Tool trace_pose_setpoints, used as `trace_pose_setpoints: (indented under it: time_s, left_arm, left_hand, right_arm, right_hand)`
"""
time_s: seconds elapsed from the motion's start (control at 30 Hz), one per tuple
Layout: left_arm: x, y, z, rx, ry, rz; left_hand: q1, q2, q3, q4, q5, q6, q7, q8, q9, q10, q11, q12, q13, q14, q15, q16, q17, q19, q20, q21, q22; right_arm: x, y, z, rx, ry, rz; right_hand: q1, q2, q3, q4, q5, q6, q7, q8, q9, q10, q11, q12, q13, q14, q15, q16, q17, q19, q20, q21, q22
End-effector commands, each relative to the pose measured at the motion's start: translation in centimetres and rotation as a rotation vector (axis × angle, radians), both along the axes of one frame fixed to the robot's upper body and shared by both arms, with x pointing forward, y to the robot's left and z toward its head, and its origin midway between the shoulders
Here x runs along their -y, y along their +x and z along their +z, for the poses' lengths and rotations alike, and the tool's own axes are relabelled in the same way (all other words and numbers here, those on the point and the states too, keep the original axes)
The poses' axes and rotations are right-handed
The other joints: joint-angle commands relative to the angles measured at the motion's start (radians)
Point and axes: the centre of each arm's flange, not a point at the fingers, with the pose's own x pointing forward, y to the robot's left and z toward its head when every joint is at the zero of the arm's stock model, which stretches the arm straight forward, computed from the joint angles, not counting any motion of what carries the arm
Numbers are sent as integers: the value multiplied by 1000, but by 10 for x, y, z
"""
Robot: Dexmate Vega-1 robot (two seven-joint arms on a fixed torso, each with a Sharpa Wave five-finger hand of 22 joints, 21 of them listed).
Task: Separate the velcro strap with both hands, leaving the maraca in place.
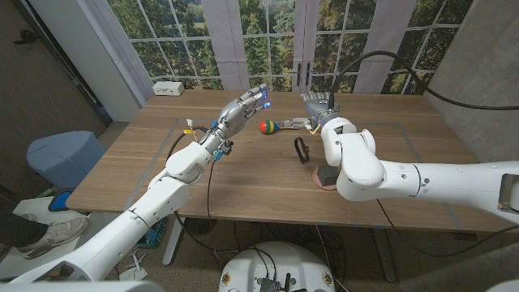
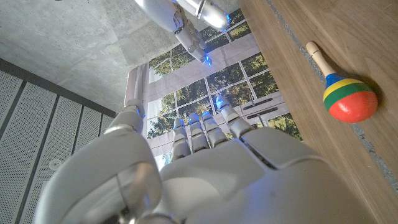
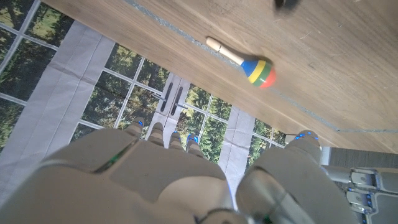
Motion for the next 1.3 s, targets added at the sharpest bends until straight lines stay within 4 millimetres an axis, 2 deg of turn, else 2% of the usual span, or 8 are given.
trace_pose_setpoints:
  time_s: [0.03, 0.2, 0.37, 0.5, 0.73, 0.87, 1.0, 1.3]
  left_arm:
    - [-1, -1, -1, 4, -4, 8]
    - [-1, 0, -1, 3, -3, 4]
    - [-4, 0, 0, 11, -7, 21]
    - [-6, 2, 1, 13, -11, 36]
    - [-9, 5, 2, 16, -17, 50]
    - [-11, 7, 2, 18, -19, 59]
    - [-15, 8, 2, 19, -33, 72]
    - [-25, 16, 3, 13, -62, 98]
  left_hand:
    - [-6, 0, 5, -5, -2, 3, 2, 7, 1, -4, 0, 9, 0, -5, -10, 3, -1, -2, 2, -2, 0]
    - [-7, -1, 6, -7, -2, 4, 3, 7, 1, -5, 0, 9, -4, -4, -10, 3, -1, -2, 2, -3, 0]
    - [-8, -2, 8, -11, -3, 5, -3, 7, 1, -5, -1, 10, -9, -5, -10, 3, -2, 0, 3, -3, -1]
    - [-13, -2, 11, -14, -4, 6, -9, 8, 1, -11, -21, 9, -16, -4, -13, 4, -2, 2, 4, -3, -2]
    - [-18, -3, 12, -14, -5, 2, -11, 6, 1, -11, -25, 10, -21, -6, -15, 4, -1, 6, 1, -2, -2]
    - [-21, -3, 12, -15, -5, 2, -13, 6, 1, -12, -27, 10, -24, -6, -16, 4, -1, 7, 0, -2, -2]
    - [-23, -2, 13, -15, -6, 1, -12, 5, 1, -14, -28, 10, -27, -8, -17, 4, -1, 8, -1, -2, -2]
    - [-32, 4, 17, -12, -7, -3, -7, 4, 1, -19, -35, 9, -34, -13, -21, 3, 0, 13, -4, -2, -3]
  right_arm:
    - [-1, -3, 24, -131, -13, 81]
    - [10, 2, 30, -153, 113, 198]
    - [28, 13, 30, -156, 273, 321]
    - [39, 20, 28, -132, 386, 409]
    - [51, 33, 22, -98, 537, 506]
    - [59, 41, 18, -69, 618, 552]
    - [66, 49, 14, -45, 689, 591]
    - [78, 63, 3, 5, 826, 661]
  right_hand:
    - [8, 3, -6, -2, 8, -4, -3, 7, 5, -76, 0, 4, 4, -196, 7, 8, 1, -28, 5, 5, 2]
    - [-26, 39, -13, 27, 15, 27, -1, 20, 6, -46, 6, 17, 5, -178, 10, 19, 6, -12, 7, 6, 3]
    - [-83, 122, -12, 78, 7, 100, -38, 34, 4, 23, -5, 36, 3, -105, -18, 48, 9, 70, 1, 22, 3]
    - [-86, 157, -3, 86, -13, 176, -53, 46, 3, 90, -14, 50, -1, -45, -35, 63, 4, 142, -7, 33, 2]
    - [-54, 268, 64, 85, -60, 260, -73, 43, 1, 186, -37, 58, -4, 31, -80, 75, -4, 244, -83, 38, 2]
    - [-42, 300, 123, 99, -80, 305, -66, 42, 0, 226, -56, 56, -5, 65, -111, 80, -2, 284, -145, 37, 2]
    - [-35, 307, 190, 124, -90, 343, -56, 41, 1, 261, -68, 55, -6, 92, -137, 87, 4, 316, -197, 35, 2]
    - [-40, 315, 292, 177, -96, 388, -34, 39, 1, 294, -77, 48, -5, 124, -174, 97, 14, 344, -246, 31, 3]
